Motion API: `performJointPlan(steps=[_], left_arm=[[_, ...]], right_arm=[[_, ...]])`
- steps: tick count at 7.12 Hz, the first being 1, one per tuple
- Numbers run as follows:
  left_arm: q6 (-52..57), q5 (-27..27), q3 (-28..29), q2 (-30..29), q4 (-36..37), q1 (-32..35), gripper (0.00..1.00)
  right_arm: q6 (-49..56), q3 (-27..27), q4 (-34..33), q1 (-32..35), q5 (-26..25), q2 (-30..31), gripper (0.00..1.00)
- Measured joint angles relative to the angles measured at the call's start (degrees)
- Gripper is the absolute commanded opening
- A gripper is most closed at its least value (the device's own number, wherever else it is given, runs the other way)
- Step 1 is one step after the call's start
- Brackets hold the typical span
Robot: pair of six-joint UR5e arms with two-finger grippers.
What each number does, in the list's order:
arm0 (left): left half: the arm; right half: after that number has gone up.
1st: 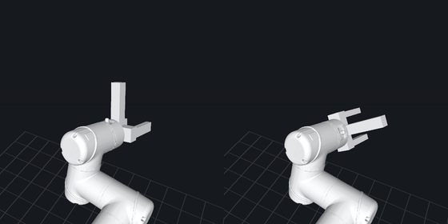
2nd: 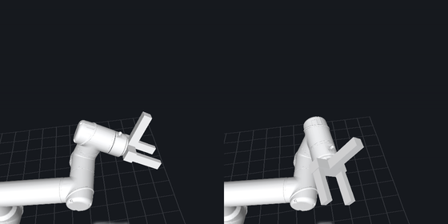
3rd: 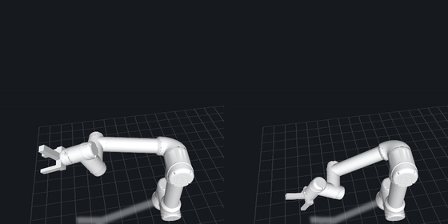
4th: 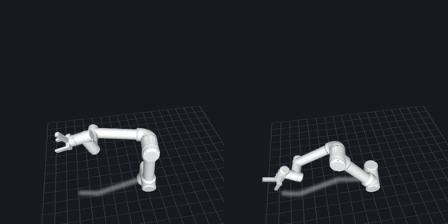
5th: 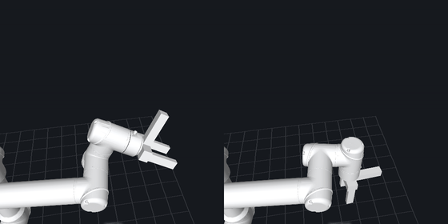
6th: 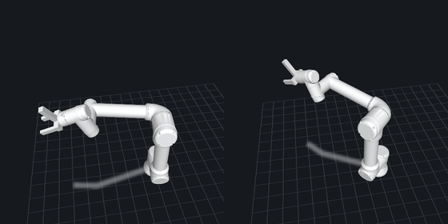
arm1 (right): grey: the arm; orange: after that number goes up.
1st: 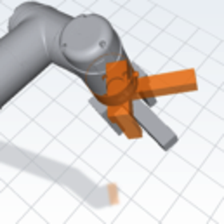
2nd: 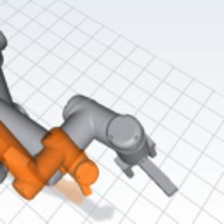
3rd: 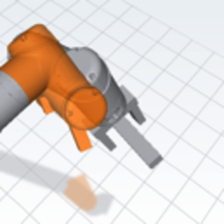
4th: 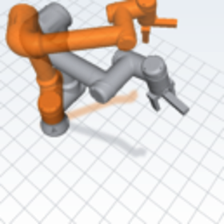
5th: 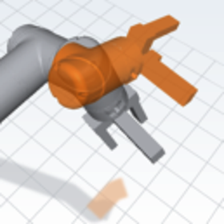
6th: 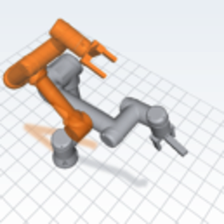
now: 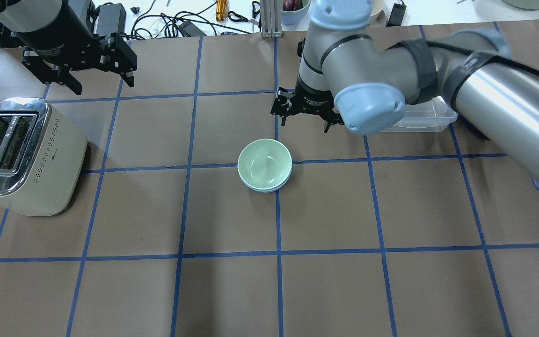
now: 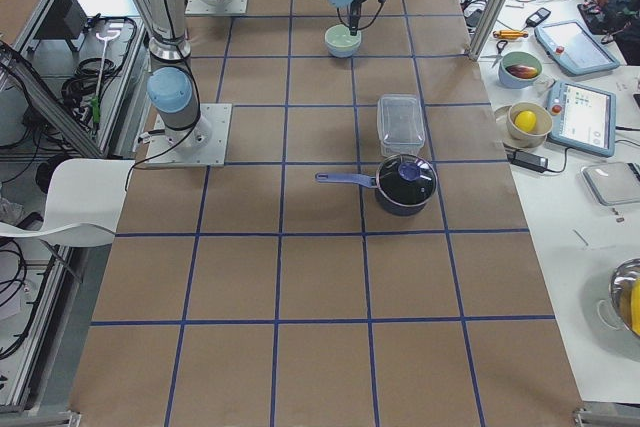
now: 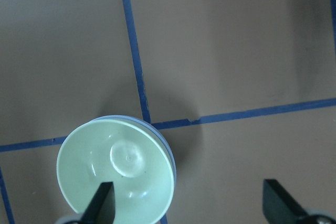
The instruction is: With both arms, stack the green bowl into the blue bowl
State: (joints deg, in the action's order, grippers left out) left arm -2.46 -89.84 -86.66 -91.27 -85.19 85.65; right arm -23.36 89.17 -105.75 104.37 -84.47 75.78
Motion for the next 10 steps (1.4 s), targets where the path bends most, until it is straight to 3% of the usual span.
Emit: performJointPlan(steps=[2,4,7,10], left_arm=[[-0.2,-0.1,0.0,0.0,0.0,0.0,1.00],[0.0,-0.4,0.0,0.0,-0.1,0.3,1.00],[0.5,-0.6,-0.1,0.3,-0.1,0.5,1.00],[0.4,-0.2,-0.4,0.3,-0.1,0.5,1.00]], right_arm=[[3.4,-6.5,14.2,-0.3,-1.6,3.7,1.00],[9.9,-8.0,21.4,-2.6,-4.4,8.3,0.99],[22.2,-7.3,24.6,-12.0,-5.1,12.8,0.99],[22.3,-5.6,19.5,-14.7,-4.7,13.8,1.00]])
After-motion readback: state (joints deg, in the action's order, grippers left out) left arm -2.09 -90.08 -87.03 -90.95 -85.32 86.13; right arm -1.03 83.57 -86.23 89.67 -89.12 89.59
